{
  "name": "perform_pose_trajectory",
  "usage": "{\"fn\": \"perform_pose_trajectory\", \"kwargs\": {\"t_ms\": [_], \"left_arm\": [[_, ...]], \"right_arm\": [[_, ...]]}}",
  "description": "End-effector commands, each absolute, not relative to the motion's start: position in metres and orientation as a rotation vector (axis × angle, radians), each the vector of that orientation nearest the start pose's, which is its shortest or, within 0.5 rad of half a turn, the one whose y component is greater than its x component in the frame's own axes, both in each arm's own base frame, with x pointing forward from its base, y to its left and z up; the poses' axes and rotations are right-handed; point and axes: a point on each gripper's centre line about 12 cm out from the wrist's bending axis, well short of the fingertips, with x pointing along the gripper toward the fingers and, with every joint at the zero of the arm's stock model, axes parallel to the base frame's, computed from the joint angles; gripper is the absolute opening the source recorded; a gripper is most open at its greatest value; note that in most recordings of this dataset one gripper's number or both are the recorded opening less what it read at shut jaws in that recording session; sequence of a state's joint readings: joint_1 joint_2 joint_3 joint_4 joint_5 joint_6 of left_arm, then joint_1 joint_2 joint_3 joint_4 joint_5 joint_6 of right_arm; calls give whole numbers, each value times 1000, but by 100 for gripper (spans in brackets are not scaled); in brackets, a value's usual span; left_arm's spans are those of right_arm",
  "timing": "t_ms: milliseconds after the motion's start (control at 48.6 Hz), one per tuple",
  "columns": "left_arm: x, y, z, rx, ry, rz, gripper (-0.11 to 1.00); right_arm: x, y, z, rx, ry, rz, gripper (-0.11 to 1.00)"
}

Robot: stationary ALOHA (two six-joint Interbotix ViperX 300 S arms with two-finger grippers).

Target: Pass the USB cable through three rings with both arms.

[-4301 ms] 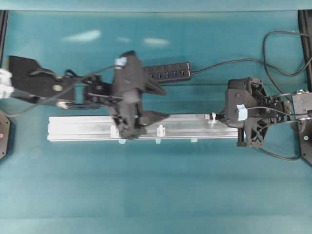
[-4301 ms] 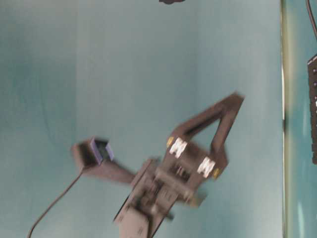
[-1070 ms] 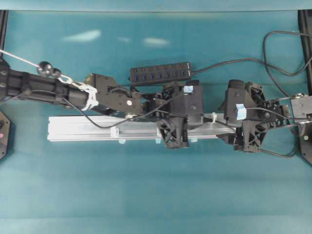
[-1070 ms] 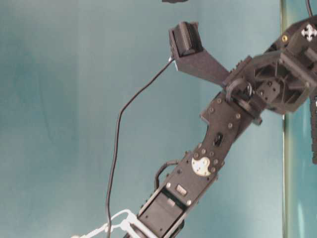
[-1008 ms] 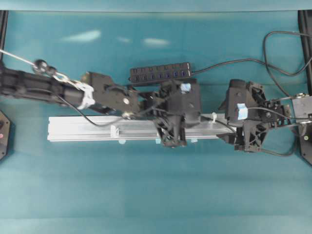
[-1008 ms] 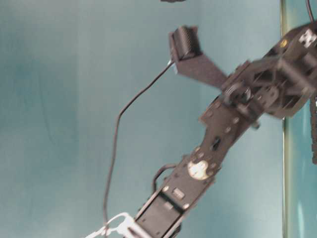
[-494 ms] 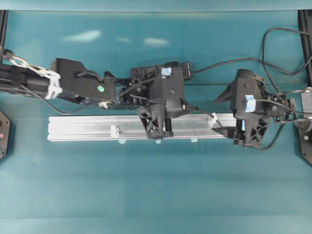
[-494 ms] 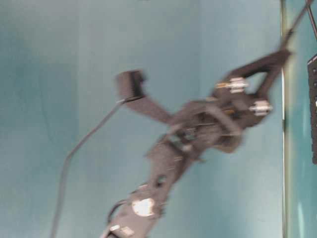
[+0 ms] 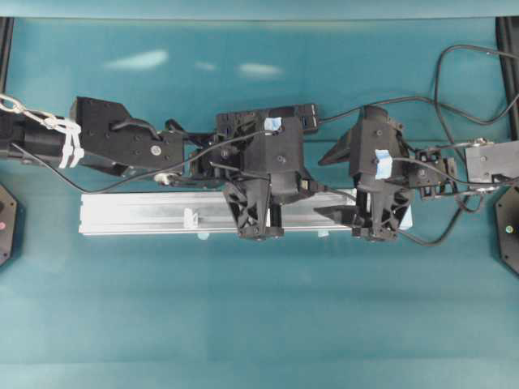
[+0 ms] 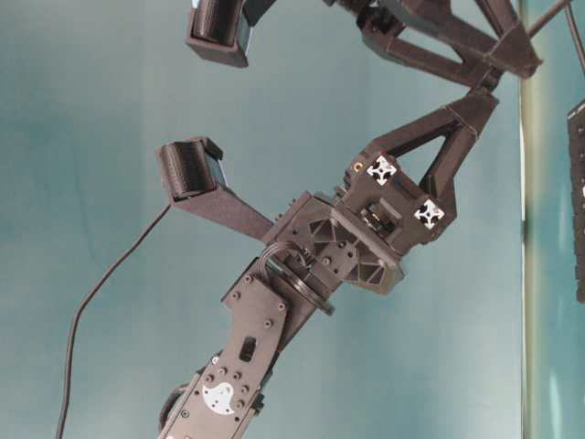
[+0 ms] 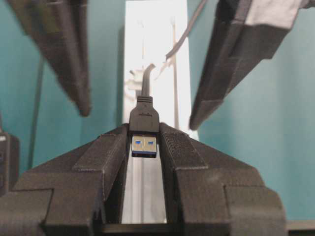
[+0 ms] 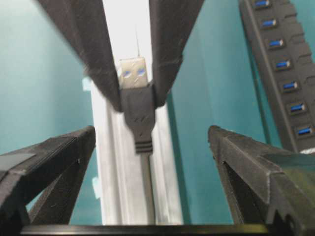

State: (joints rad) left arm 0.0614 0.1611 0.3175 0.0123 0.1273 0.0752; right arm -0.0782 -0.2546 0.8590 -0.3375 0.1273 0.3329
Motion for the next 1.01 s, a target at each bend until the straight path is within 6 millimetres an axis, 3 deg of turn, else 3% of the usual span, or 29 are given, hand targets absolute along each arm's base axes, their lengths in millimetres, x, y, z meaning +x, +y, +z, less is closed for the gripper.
{"fn": "perform_pose_trajectory", "kwargs": {"t_ms": [0,247,432,576,988], "left_arm": [[472,26,227,75,560,28,22],[472,26,227,75,560,28,22],[472,26,227,75,560,28,22],[471,26,227,73,562,29,22],[469,26,227,45,564,38,22]], "right_arm": [[320,-30,192,15,692,-113,70],[320,-26,193,9,682,-99,26],[319,-24,192,11,686,-96,1],[319,-24,192,9,686,-95,-5],[323,-23,192,6,689,-90,-5]]}}
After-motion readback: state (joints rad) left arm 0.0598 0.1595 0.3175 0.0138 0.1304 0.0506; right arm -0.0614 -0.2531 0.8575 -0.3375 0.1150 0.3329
